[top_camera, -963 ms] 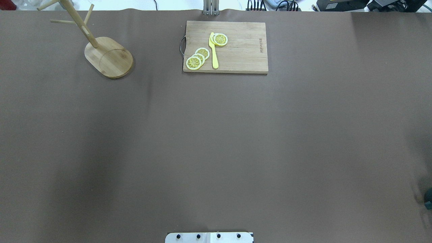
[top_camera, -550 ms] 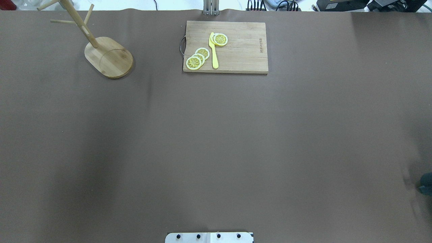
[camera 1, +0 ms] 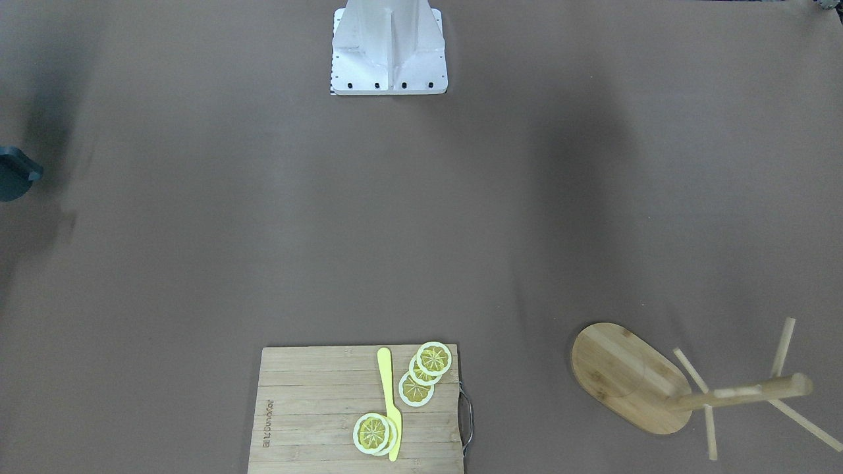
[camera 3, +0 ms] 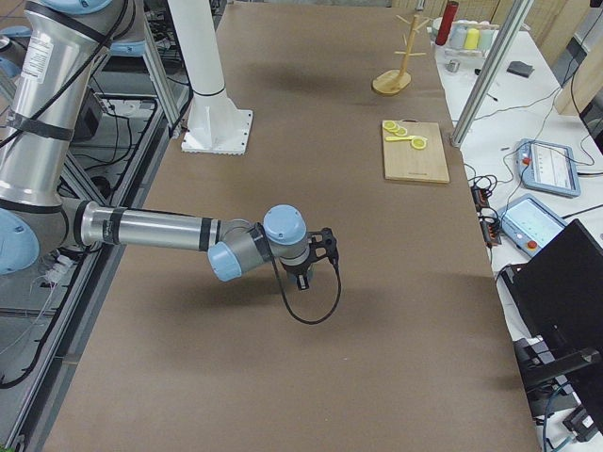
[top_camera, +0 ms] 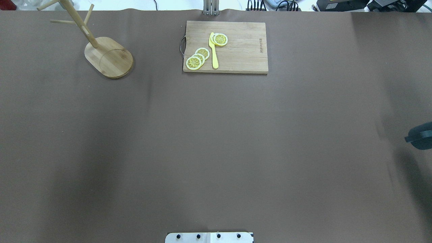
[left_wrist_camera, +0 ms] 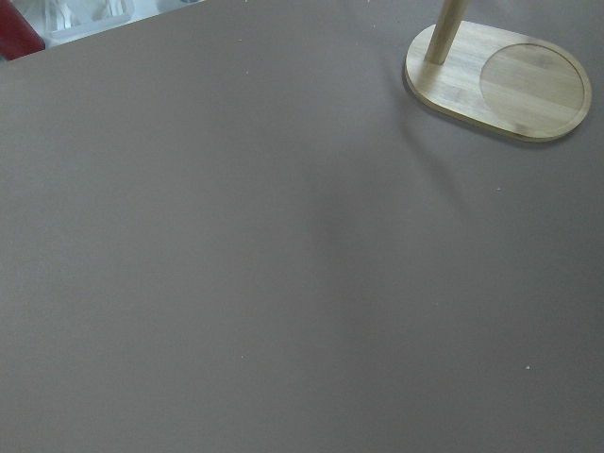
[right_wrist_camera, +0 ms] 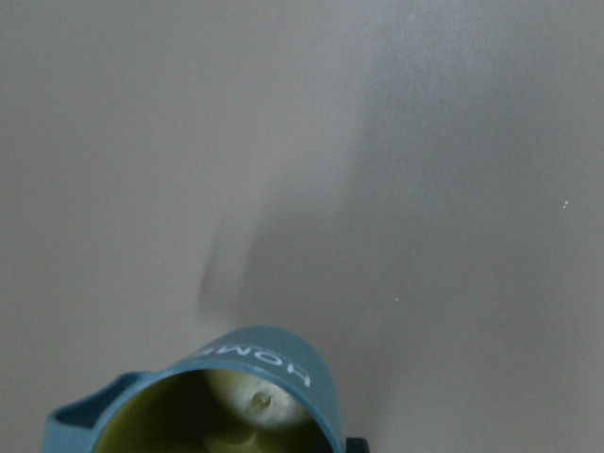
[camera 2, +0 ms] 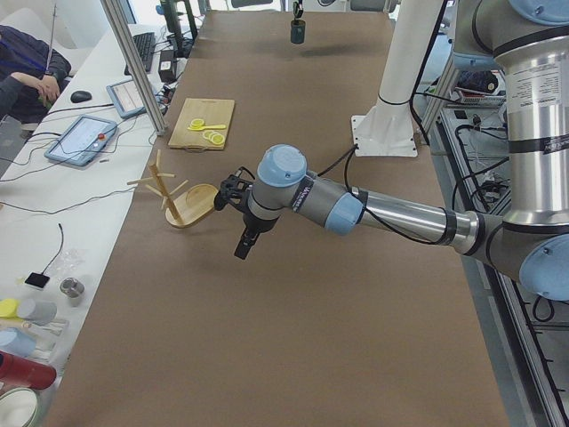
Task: Hang cup on storage rack
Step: 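Carry the teal mug with the right gripper toward the table center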
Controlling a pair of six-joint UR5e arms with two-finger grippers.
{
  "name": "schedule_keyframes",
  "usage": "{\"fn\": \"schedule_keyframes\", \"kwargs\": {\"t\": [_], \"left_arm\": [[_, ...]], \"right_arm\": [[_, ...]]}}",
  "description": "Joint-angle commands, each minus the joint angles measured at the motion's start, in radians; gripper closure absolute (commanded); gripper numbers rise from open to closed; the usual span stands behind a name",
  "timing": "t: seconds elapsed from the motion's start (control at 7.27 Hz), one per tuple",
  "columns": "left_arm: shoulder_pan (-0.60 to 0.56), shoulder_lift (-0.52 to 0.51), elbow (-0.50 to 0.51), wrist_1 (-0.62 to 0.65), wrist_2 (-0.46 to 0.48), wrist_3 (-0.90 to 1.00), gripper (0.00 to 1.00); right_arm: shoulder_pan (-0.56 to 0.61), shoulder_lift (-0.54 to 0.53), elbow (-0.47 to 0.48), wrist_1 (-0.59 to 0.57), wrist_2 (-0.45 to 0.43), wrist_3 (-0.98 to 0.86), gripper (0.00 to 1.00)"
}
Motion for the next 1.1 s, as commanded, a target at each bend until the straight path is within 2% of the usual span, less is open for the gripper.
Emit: {"fn": "schedule_keyframes", "kwargs": {"t": [0.0, 0.28, 0.55, 0.83, 0.96], "left_arm": [[0.001, 0.000, 0.001, 0.000, 0.000, 0.000, 0.00], [0.001, 0.000, 0.004, 0.000, 0.000, 0.000, 0.00], [0.001, 0.000, 0.005, 0.000, 0.000, -0.002, 0.00], [0.002, -0.004, 0.008, 0.000, 0.000, -0.005, 0.00], [0.002, -0.006, 0.010, 0.000, 0.001, -0.007, 0.00]], "right_arm": [[0.020, 0.114, 0.079, -0.229, -0.002, 0.046, 1.00], [0.005, 0.204, 0.129, -0.269, -0.001, 0.310, 1.00], [-0.084, 0.266, 0.168, -0.270, -0.022, 0.552, 1.00], [-0.260, 0.405, 0.202, -0.302, -0.141, 0.927, 1.00], [-0.332, 0.518, 0.213, -0.430, -0.197, 1.004, 1.00]]}}
